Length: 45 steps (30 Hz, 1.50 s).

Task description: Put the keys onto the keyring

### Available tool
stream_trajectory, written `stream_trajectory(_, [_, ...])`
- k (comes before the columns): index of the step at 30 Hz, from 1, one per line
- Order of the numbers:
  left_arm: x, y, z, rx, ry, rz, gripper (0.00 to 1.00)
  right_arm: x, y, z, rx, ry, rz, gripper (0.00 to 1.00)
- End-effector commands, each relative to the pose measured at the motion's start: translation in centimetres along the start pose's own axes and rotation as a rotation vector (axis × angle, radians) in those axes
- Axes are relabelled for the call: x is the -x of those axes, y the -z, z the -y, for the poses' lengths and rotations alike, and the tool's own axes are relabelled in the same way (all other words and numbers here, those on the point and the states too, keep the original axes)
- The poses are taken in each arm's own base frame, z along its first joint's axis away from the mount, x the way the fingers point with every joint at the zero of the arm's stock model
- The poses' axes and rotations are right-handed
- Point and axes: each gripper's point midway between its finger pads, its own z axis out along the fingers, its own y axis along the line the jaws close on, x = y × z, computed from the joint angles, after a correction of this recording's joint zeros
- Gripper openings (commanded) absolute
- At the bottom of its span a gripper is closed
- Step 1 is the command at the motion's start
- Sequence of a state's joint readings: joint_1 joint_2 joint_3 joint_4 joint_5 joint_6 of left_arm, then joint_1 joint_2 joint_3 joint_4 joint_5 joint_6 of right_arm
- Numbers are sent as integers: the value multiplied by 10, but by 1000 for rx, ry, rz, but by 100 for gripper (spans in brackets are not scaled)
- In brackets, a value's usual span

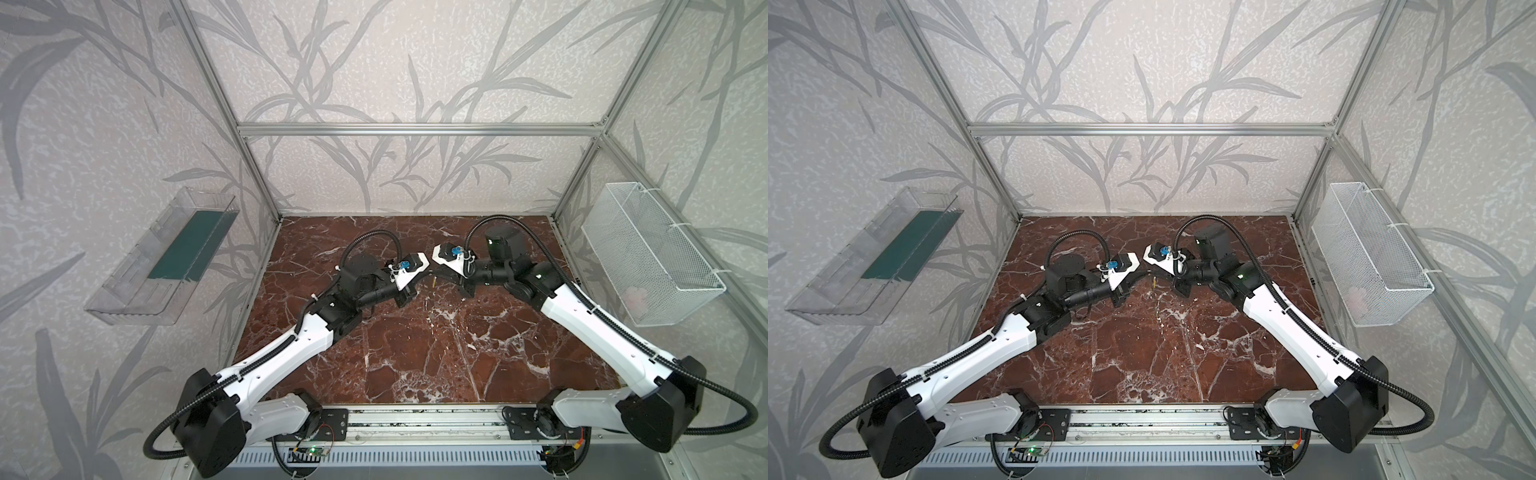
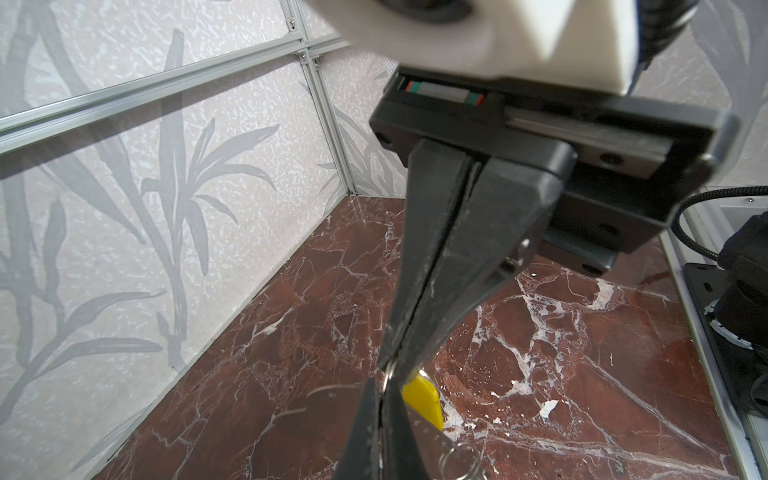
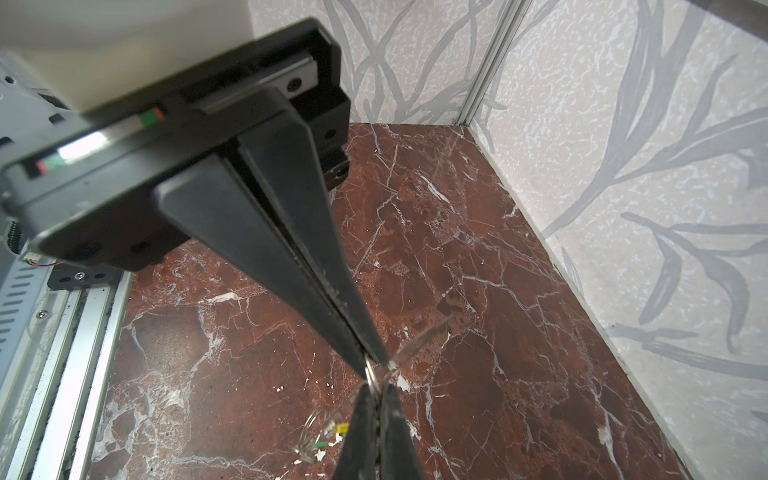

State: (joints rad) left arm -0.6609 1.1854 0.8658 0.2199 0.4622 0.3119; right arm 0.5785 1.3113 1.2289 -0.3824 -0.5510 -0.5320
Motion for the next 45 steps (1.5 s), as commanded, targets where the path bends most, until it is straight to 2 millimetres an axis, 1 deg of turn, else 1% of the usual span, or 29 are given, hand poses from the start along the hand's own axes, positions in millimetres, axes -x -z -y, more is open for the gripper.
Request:
stream_trajectory(1, [15,3,-7,43,-9,81,0,14,10,4,-36,10,58,19])
stream_trajectory(2, [16,4,-8,52,-3,92,0,14,11,6,-48,4,61,24])
stream_trajectory(5, [20,7,-12,84,18,137,0,14,18,14,-92,-16,80,30])
stream_trajectory(10, [35,15,-26,175,87,256,0,16,30,37,-251,-74,145,31])
stream_trajectory(13, [40,19,-29,200,106,313,0,19,33,42,-287,-126,218,31])
stream_trajectory(16, [43,23,-35,238,113,353,0,22,31,37,-263,-162,279,31])
stream_trajectory(20, [49,26,-41,268,137,394,0,27,22,27,-175,-200,338,31])
stream_trajectory(28, [46,18,-34,207,209,438,0,34,10,23,-85,-243,409,34])
stream_trajectory(31, [47,18,-33,198,213,449,0,34,8,22,-72,-246,409,33])
stream_trajectory(35, [49,18,-31,185,217,463,0,31,5,20,-54,-252,399,30])
stream_trajectory(40, [53,20,-28,166,221,485,0,27,2,20,-54,-255,385,23])
stream_trajectory(45, [56,21,-26,147,219,492,0,28,2,19,-48,-248,385,11])
